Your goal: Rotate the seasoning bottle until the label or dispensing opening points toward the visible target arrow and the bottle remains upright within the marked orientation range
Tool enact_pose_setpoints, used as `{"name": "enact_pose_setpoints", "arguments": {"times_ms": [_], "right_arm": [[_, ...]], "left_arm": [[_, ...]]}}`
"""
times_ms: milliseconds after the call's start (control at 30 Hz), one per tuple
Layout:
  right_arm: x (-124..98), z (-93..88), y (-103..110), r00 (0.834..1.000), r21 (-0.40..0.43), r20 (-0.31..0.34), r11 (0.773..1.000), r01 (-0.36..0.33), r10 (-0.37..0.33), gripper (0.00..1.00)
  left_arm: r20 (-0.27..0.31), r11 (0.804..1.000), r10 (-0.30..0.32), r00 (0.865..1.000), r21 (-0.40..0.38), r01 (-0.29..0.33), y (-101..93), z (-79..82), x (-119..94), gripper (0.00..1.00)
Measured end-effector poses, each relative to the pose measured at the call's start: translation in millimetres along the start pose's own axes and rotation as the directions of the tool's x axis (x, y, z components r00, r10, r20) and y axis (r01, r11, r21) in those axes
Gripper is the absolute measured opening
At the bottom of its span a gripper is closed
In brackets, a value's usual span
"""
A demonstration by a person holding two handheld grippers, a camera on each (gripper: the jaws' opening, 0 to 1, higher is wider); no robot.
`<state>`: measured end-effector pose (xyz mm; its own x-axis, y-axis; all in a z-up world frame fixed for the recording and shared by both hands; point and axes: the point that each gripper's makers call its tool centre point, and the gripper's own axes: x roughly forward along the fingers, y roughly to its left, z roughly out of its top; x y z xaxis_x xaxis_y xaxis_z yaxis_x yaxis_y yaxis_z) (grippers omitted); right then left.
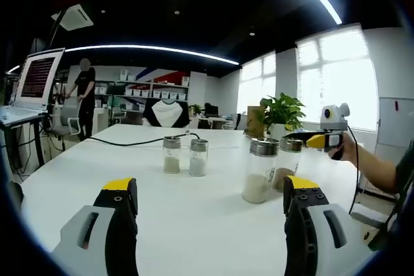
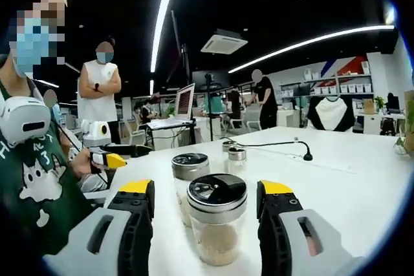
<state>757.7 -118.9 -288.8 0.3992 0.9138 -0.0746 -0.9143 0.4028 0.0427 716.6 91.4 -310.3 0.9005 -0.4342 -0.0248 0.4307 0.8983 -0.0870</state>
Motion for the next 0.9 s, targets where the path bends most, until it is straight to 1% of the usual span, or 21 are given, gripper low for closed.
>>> {"name": "enact_pose_setpoints", "arguments": {"times_ms": [33, 67, 100, 200, 233, 267, 300, 400, 433, 500, 567, 633, 733, 833, 900], "right_arm": [[0, 0.7, 1, 1.000, -0.003, 0.006, 1.000, -0.012, 0.012, 0.64], [0, 0.3, 1, 0.999, 0.021, 0.012, 0.999, -0.043, 0.043, 0.63], [0, -0.9, 0, 0.998, 0.038, 0.010, 0.998, -0.060, 0.059, 0.63], [-2, -0.1, -5, 0.996, 0.039, 0.028, 0.996, -0.084, 0.083, 0.63], [-3, 3.4, -7, 0.993, 0.071, 0.067, 0.992, -0.105, 0.100, 0.62], [-4, 4.4, -6, 0.990, 0.088, 0.085, 0.989, -0.122, 0.114, 0.61], [-4, 2.7, -7, 0.989, 0.089, 0.083, 0.987, -0.132, 0.125, 0.60], [-4, -0.1, -9, 0.988, 0.074, 0.085, 0.988, -0.132, 0.126, 0.58], [-4, 0.7, -9, 0.987, 0.080, 0.097, 0.987, -0.139, 0.131, 0.57], [-2, -0.4, -10, 0.986, 0.091, 0.097, 0.985, -0.143, 0.135, 0.55], [1, -5.1, -7, 0.987, 0.084, 0.067, 0.985, -0.149, 0.144, 0.55], [3, -7.5, -5, 0.987, 0.077, 0.050, 0.985, -0.154, 0.150, 0.55], [4, -5.7, -3, 0.986, 0.074, 0.056, 0.984, -0.162, 0.158, 0.53], [5, -3.7, -2, 0.985, 0.068, 0.061, 0.984, -0.164, 0.160, 0.48], [5, -3.8, 0, 0.985, 0.058, 0.056, 0.985, -0.164, 0.161, 0.42]], "left_arm": [[-0.001, 1.000, 0.003, 1.000, -0.005, -0.003, 0.8, -0.5, 0, 0.99], [0.001, 1.000, 0.001, 1.000, -0.021, -0.001, 1.7, -0.8, 0, 0.99], [0.000, 1.000, -0.002, 1.000, -0.024, 0.002, 1.0, -1.2, 0, 0.99], [-0.004, 1.000, -0.007, 1.000, -0.021, 0.007, -1.9, -2.7, 1, 0.99], [-0.003, 1.000, -0.013, 1.000, -0.023, 0.013, -3.9, -2.4, 1, 0.99], [-0.001, 1.000, -0.015, 1.000, -0.024, 0.015, -4.9, -1.9, 1, 0.98], [0.000, 1.000, -0.017, 1.000, -0.024, 0.017, -5.7, -1.5, 1, 0.98], [0.005, 1.000, -0.022, 1.000, -0.021, 0.022, -7.7, 0.1, 1, 0.98], [0.004, 1.000, -0.022, 1.000, -0.021, 0.022, -7.9, 0.1, 1, 0.98], [0.004, 0.999, -0.024, 1.000, -0.022, 0.024, -8.3, 0.3, 1, 0.98], [0.007, 1.000, -0.022, 1.000, -0.021, 0.022, -8.2, 1.1, 1, 0.98], [0.008, 1.000, -0.021, 1.000, -0.019, 0.021, -7.7, 1.5, 0, 0.98], [0.008, 1.000, -0.020, 1.000, -0.020, 0.020, -7.4, 2.0, 0, 0.98], [0.007, 1.000, -0.020, 1.000, -0.020, 0.020, -7.5, 1.8, 0, 0.98], [0.006, 1.000, -0.019, 1.000, -0.019, 0.019, -7.4, 1.7, 0, 0.98]]}}
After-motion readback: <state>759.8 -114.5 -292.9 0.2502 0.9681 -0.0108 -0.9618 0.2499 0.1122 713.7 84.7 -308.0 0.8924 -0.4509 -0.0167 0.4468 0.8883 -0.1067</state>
